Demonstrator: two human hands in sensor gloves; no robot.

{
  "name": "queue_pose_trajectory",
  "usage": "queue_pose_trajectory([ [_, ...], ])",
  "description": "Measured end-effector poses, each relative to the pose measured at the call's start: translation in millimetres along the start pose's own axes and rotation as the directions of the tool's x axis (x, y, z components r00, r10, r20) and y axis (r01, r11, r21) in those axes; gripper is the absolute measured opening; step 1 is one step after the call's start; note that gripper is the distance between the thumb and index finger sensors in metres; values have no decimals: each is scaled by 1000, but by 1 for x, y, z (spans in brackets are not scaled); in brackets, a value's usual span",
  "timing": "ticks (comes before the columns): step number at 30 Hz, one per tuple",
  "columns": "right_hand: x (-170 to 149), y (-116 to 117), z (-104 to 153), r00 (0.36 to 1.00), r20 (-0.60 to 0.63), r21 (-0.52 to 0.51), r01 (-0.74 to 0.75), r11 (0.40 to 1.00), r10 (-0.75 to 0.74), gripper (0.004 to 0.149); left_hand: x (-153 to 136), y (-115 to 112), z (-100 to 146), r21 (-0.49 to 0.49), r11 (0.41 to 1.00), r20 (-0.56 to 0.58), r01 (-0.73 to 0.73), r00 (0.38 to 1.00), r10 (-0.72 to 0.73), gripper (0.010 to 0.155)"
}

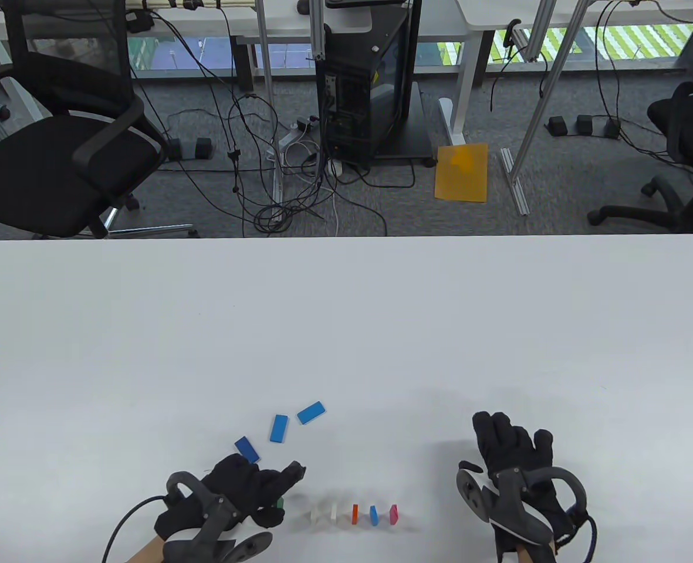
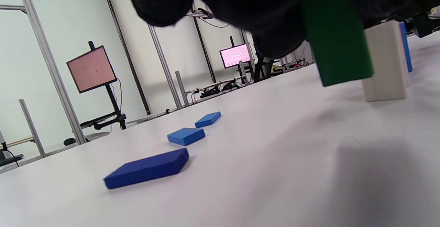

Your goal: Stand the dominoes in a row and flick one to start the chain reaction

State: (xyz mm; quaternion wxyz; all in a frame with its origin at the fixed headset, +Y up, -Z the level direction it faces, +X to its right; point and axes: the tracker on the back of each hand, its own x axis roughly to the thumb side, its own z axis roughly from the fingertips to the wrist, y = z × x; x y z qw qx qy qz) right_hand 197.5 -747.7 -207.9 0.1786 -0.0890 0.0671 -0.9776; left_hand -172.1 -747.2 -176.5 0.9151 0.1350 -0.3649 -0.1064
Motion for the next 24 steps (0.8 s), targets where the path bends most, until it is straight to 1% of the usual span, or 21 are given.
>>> queue_pose_trajectory([
  [5,1,0,0,1000,9,9,3,1000,-3,88,12,-5,-8,0,999,24,33,999,-33,81],
  [7,1,0,0,1000,13,11,2,1000,-2,88,15,-9,-10,-23,999,31,36,999,-35,82],
  [10,0,0,0,1000,11,13,3,1000,-3,87,15,-13,-12,-24,999,38,42,998,-41,84],
  [14,1,0,0,1000,11,13,9,1000,-9,88,19,-12,-11,-33,999,35,32,999,-30,86],
  [24,1,0,0,1000,14,30,5,1000,-6,88,27,-11,-11,-29,993,43,116,993,-114,86],
])
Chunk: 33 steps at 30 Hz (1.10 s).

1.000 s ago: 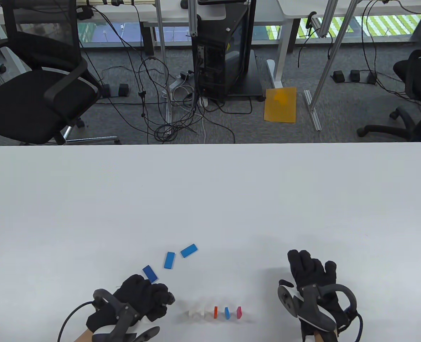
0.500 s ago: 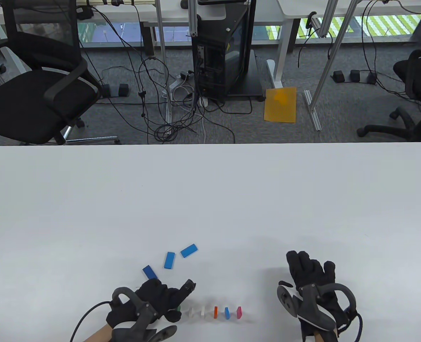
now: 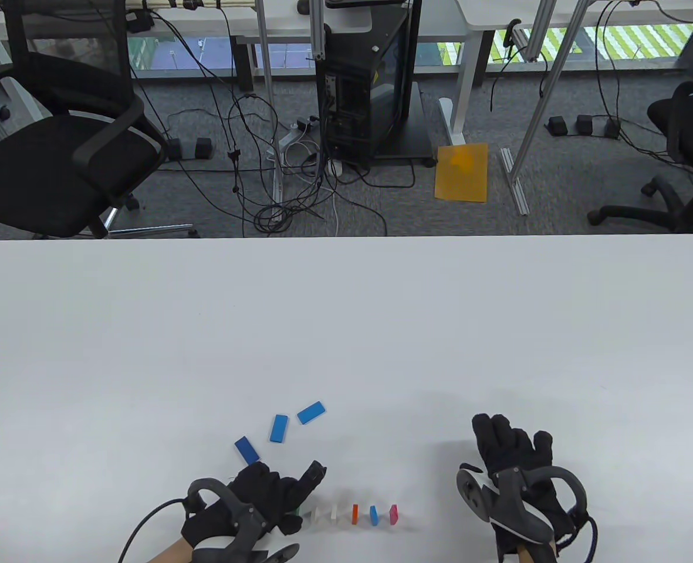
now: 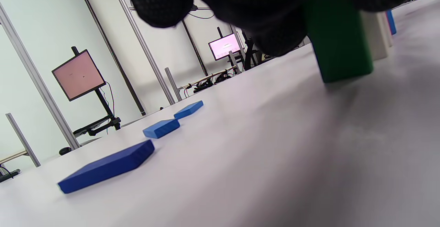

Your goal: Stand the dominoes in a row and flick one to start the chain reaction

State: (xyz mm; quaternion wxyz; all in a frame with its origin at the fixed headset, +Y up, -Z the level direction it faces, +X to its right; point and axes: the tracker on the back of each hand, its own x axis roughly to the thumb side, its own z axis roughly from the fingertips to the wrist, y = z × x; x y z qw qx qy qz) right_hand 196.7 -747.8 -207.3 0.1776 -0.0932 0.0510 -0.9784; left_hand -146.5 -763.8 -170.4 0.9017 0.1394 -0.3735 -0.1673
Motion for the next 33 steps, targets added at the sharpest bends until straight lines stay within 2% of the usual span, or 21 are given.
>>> queue_pose_trajectory([
  [33,0,1,1,1000,3,4,6,1000,-6,88,0,4,5,-9,1000,3,2,1000,-2,88],
])
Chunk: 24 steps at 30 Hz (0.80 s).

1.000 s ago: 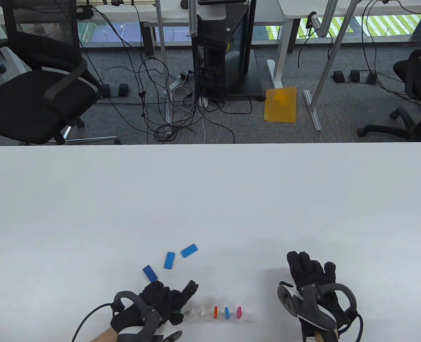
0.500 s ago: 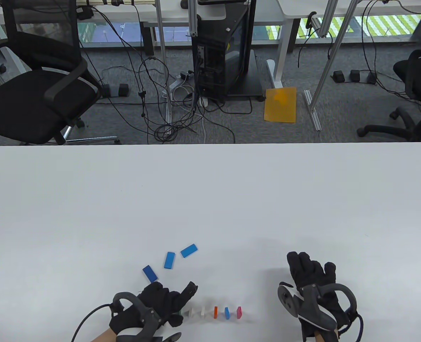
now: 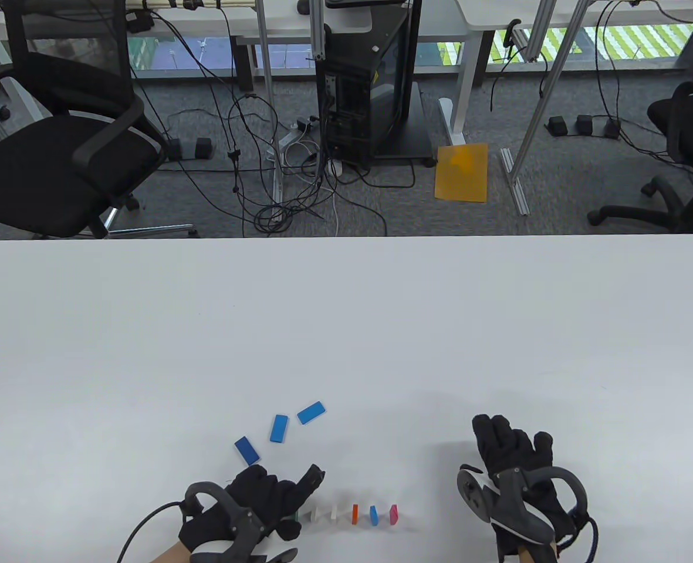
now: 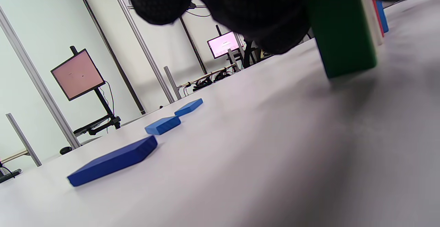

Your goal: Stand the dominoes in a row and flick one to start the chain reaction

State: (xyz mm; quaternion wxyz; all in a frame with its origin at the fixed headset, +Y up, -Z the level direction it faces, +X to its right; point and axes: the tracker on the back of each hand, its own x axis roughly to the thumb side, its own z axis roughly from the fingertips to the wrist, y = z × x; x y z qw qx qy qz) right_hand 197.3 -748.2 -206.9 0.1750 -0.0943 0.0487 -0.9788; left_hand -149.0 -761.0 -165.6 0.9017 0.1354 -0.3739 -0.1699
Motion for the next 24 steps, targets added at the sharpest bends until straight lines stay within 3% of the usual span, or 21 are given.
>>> queue_pose_trajectory([
  [10,0,0,0,1000,2,5,3,1000,-3,89,-8,6,5,15,1000,-33,4,999,-3,91],
  [14,0,0,0,1000,-1,-3,9,1000,-9,89,-31,15,11,34,999,-115,-8,993,11,89],
  [20,-1,0,1,1000,-3,-11,13,1000,-13,89,-77,9,19,-9,997,-282,-80,957,75,72],
  [24,-2,1,1,1000,-9,-12,17,1000,-17,89,-92,-8,21,-74,994,-257,-86,964,64,70],
])
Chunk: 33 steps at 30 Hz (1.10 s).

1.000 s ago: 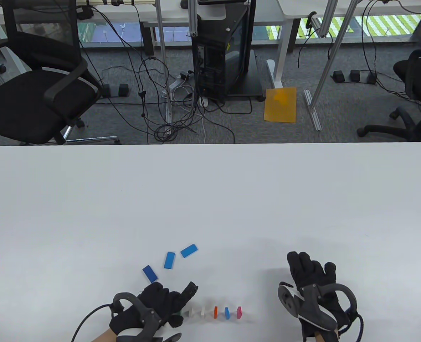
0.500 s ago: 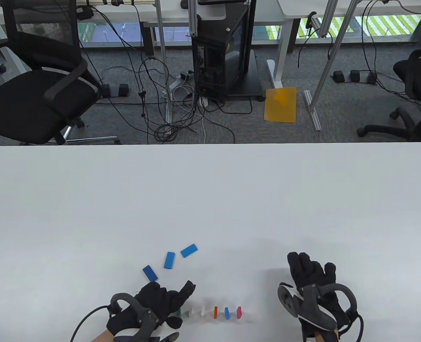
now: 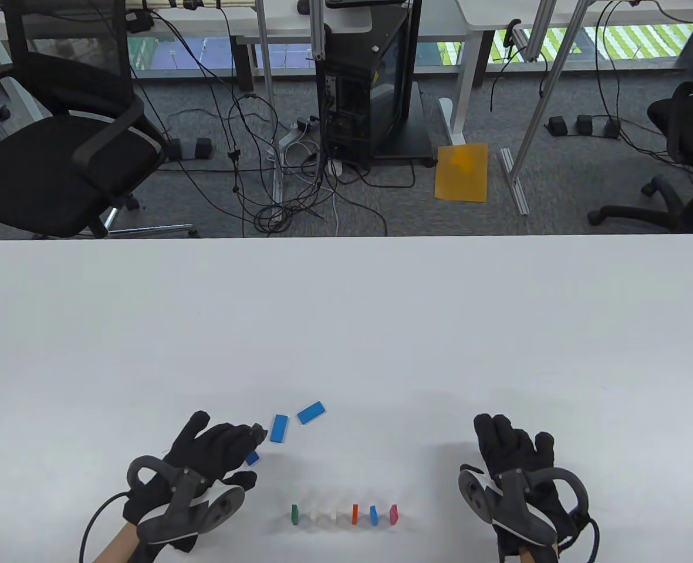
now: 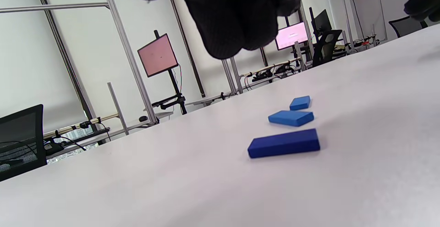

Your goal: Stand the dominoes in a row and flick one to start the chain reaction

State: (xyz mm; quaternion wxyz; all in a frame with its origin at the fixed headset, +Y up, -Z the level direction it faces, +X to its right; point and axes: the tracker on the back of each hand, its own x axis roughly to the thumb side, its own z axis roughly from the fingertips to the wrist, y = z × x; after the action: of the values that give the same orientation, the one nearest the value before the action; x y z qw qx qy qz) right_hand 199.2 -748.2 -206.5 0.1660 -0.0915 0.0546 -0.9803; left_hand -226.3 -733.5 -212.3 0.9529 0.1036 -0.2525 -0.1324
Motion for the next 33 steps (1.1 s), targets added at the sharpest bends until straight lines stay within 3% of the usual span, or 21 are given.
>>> queue_pose_trajectory([
  [4,-1,0,0,1000,-14,-19,1,1000,-2,91,-8,-20,-6,-91,992,34,-90,995,93,64],
  [12,-1,0,0,1000,-14,-39,5,999,-5,92,-4,-40,-21,-131,975,114,182,979,-168,62],
  [17,-2,-1,1,1000,-19,-40,4,999,-5,93,1,-45,-30,-142,981,139,135,983,-116,63],
  [21,-2,0,1,1000,-17,-36,6,999,-6,92,8,-48,-34,-163,964,172,211,968,-183,60],
  [28,-1,-1,1,1000,-9,-45,6,999,-7,92,13,-49,-35,15,931,159,364,919,-362,56],
  [33,-1,1,0,1000,-7,-34,4,999,-4,92,11,-51,-36,-5,944,160,330,932,-325,62],
])
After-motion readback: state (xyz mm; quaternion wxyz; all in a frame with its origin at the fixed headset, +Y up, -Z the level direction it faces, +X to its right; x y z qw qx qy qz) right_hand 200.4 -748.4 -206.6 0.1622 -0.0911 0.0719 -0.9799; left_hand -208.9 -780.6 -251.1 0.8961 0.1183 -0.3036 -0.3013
